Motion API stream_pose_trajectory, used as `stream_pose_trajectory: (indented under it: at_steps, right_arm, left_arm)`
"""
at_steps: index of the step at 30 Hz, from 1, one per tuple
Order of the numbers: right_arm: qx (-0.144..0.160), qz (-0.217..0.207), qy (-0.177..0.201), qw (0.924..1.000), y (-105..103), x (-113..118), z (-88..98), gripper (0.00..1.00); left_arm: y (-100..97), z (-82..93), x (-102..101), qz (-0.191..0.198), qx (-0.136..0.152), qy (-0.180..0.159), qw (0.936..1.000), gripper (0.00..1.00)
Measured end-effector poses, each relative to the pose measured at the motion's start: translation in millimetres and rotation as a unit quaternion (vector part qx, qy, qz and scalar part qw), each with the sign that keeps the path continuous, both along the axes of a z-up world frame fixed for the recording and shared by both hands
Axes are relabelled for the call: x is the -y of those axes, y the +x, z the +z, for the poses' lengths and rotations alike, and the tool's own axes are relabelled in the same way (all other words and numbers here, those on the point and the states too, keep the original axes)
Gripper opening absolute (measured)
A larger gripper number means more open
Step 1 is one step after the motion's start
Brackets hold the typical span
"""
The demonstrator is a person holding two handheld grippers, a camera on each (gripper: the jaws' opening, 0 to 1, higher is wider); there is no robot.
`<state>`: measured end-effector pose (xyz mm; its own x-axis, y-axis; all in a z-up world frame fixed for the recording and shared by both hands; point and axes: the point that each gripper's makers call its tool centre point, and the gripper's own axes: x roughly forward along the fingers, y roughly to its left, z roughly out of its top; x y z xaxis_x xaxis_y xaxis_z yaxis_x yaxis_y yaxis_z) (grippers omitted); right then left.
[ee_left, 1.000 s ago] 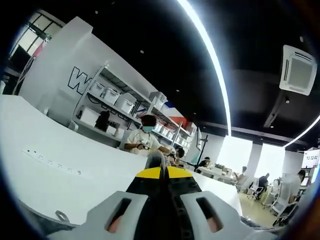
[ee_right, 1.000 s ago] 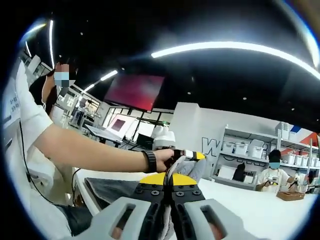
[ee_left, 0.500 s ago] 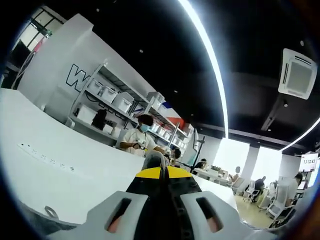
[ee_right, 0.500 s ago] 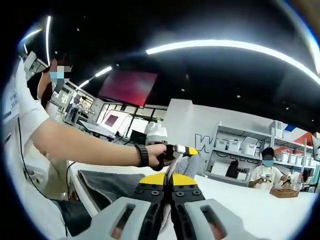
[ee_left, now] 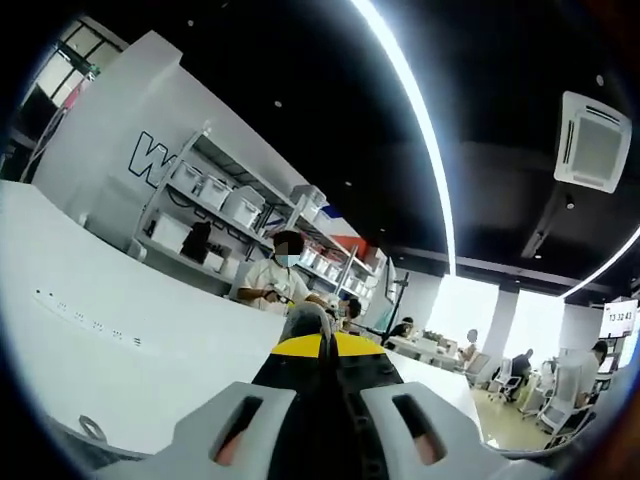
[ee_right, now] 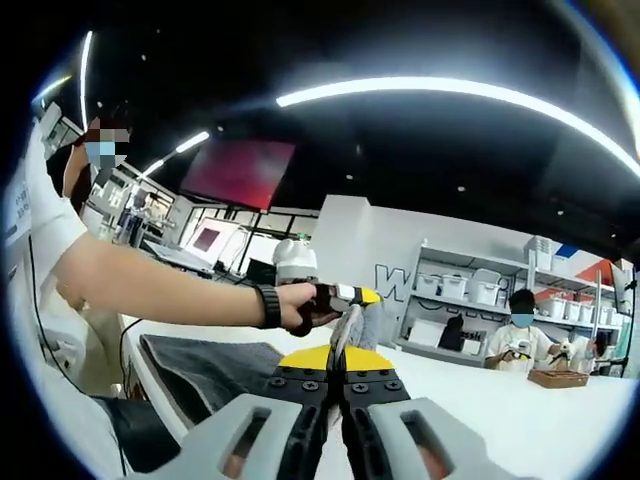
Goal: Open the folded towel by lifting each exposed corner and separating the folded layers until the towel lies flat within the target outline without major curled edges
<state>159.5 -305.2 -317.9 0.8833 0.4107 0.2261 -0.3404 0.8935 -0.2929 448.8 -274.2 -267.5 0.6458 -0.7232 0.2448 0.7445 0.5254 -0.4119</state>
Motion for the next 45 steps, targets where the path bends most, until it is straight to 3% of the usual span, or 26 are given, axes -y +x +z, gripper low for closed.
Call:
stream_pose_trajectory:
  at_steps: [19, 27, 29, 32, 41, 45]
  right_arm:
    - [-0.001, -0.041, 0.025, 0.9988, 6, 37, -6.2, 0.0]
    - [-0.003, -0.061, 0.027, 0.9978, 7, 49, -9.4, 0.0]
    - [-0.008, -0.066, 0.019, 0.9976, 7, 49, -12.3, 0.0]
    - [-0.01, -0.062, 0.021, 0.9978, 7, 48, -13.7, 0.0]
    - [-0.02, -0.069, 0.019, 0.9973, 6, 54, -21.7, 0.0]
    - [-0.023, -0.073, 0.019, 0.9969, 4, 57, -27.2, 0.0]
  left_arm:
    - [-0.5, 10.6, 27, -0.014, 0.019, 0.011, 0.9997, 0.01]
    - [1.2, 0.6, 38, -0.02, 0.004, 0.001, 0.9998, 0.01]
    - [2.8, -6.3, 40, -0.017, -0.002, 0.017, 0.9997, 0.01]
    - [2.8, -9.1, 45, -0.022, -0.007, 0.008, 0.9997, 0.01]
    - [2.1, -23.7, 57, -0.025, -0.019, 0.022, 0.9993, 0.01]
    - [0.3, -24.3, 61, -0.036, -0.01, 0.013, 0.9992, 0.01]
